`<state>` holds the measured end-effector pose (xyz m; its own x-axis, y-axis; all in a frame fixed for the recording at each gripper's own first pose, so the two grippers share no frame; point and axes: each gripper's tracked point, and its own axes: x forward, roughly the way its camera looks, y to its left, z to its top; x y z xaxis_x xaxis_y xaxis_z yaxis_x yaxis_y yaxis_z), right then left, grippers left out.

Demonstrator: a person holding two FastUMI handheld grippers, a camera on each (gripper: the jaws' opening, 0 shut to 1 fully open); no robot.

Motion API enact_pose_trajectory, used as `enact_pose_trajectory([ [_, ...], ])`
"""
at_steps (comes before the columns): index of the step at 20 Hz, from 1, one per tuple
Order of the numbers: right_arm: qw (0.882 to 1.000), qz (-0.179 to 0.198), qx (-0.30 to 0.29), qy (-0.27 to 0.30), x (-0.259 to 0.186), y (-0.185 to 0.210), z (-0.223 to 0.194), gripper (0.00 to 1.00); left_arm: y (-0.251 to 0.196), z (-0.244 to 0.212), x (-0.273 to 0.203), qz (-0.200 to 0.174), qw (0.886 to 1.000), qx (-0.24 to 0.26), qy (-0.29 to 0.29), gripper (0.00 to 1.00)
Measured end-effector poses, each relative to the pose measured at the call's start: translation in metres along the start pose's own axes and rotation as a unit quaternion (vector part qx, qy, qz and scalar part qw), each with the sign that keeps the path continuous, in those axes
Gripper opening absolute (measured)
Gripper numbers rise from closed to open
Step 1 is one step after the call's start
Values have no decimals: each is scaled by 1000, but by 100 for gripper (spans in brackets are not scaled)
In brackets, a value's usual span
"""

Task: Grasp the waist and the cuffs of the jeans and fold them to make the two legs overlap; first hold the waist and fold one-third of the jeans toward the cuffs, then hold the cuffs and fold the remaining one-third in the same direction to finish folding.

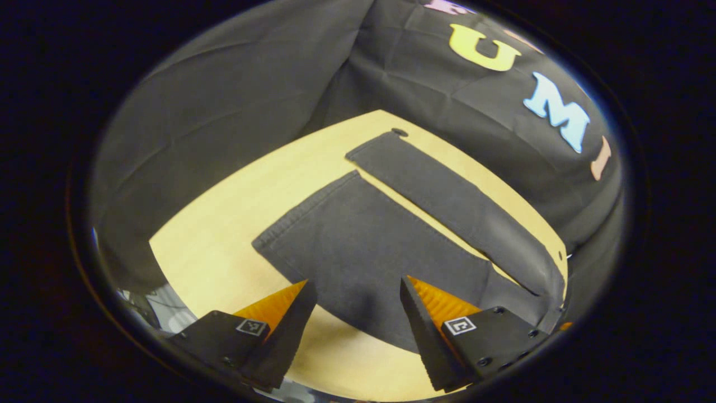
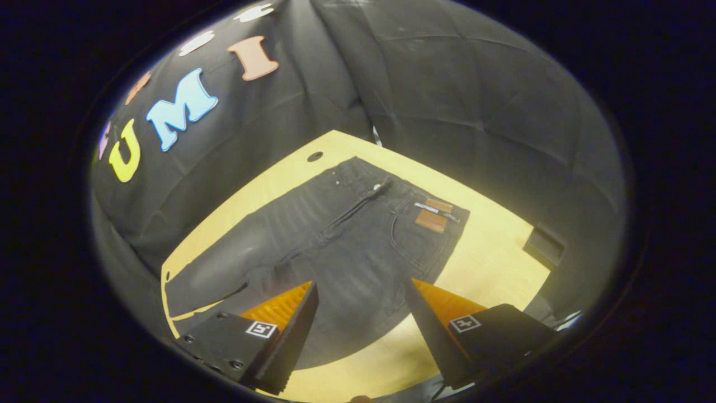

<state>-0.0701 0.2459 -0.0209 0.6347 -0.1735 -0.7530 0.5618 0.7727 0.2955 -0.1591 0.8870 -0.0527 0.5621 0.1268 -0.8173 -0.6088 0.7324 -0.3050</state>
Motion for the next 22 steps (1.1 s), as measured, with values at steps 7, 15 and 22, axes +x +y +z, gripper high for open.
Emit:
enact_pose_trajectory([
  [7, 998, -3, 50, 30, 16, -10, 0, 95, 15, -8, 9, 14, 997, -68, 29, 99],
  [15, 985, -7, 147, 92, 32, -13, -7, 96, 30, -2, 27, 13, 982, -178, 58, 98],
  [22, 970, -11, 198, 137, 56, -20, -4, 100, 23, 14, 42, 8, 980, -180, 85, 96],
])
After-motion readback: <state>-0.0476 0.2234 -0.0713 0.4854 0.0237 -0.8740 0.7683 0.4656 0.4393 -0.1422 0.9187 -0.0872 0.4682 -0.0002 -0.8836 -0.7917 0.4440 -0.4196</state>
